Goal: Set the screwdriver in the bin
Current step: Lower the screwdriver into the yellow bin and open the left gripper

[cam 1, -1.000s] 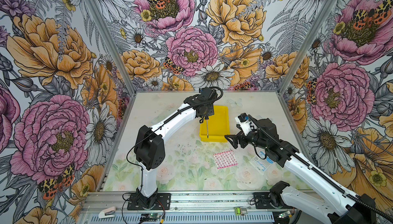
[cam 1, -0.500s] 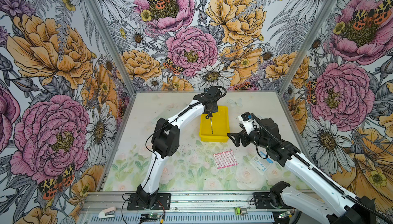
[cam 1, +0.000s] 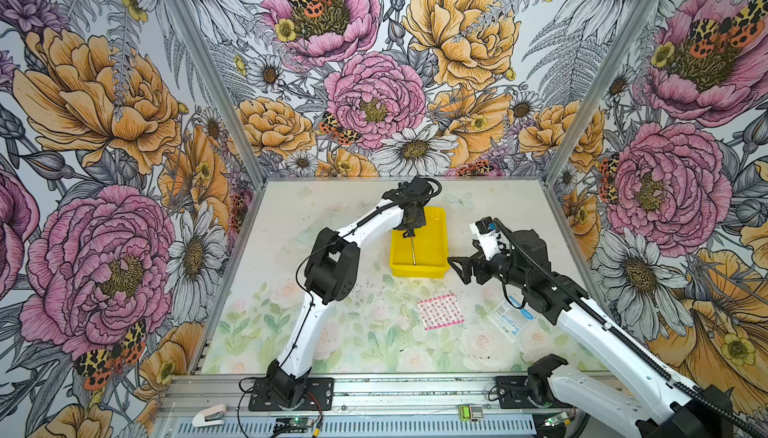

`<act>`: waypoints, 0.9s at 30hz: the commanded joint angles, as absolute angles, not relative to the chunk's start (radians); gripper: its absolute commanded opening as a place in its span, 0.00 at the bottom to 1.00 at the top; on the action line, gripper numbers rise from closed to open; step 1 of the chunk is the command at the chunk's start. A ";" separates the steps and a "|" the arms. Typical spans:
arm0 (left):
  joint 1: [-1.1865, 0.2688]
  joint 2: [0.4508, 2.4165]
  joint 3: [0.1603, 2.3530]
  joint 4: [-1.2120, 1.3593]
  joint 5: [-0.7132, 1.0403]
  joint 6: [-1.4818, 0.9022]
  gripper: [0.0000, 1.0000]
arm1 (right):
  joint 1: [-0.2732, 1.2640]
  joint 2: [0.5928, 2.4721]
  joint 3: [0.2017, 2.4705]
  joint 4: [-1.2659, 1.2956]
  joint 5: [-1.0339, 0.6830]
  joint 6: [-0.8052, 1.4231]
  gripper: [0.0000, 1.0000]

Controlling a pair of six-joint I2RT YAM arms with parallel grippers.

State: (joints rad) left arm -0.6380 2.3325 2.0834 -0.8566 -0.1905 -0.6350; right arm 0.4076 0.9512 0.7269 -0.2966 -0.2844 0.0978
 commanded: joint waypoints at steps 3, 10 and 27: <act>-0.643 2.360 2.114 -0.843 -0.178 -0.656 0.22 | 0.396 0.953 0.726 -0.282 -0.293 0.110 1.00; -0.650 2.401 2.125 -0.843 -0.179 -0.652 0.24 | 0.392 0.951 0.721 -0.281 -0.291 0.112 0.99; -0.660 2.455 2.126 -0.844 -0.184 -0.648 0.33 | 0.388 0.942 0.718 -0.280 -0.265 0.107 1.00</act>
State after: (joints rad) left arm -0.6525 2.4371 2.0968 -0.8536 -0.1902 -0.6479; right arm 0.3954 0.9508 0.7242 -0.2966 -0.2832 0.0978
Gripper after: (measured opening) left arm 0.331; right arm 0.995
